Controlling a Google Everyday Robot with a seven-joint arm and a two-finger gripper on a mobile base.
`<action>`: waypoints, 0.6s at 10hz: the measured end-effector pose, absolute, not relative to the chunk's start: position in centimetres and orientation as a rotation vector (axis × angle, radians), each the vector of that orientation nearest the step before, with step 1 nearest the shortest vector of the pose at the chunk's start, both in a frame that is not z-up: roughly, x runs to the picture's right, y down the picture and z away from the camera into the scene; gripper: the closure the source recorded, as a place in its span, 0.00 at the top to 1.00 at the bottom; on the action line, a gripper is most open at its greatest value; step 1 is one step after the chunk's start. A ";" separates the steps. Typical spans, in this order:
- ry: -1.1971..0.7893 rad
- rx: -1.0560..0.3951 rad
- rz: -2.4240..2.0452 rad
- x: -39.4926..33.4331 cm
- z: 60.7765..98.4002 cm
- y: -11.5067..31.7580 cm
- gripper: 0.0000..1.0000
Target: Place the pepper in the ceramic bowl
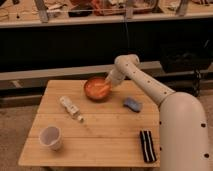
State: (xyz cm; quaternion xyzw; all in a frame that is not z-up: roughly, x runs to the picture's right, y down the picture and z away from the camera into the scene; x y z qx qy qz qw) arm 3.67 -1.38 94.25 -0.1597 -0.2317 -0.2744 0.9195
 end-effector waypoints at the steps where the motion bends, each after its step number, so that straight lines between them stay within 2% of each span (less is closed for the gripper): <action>1: -0.477 -0.328 -0.561 3.7 94.3 -1.4 0.07; 3: -0.478 -0.327 -0.558 3.7 94.3 -1.5 0.07; 6: -0.480 -0.327 -0.552 3.7 94.4 -1.5 0.14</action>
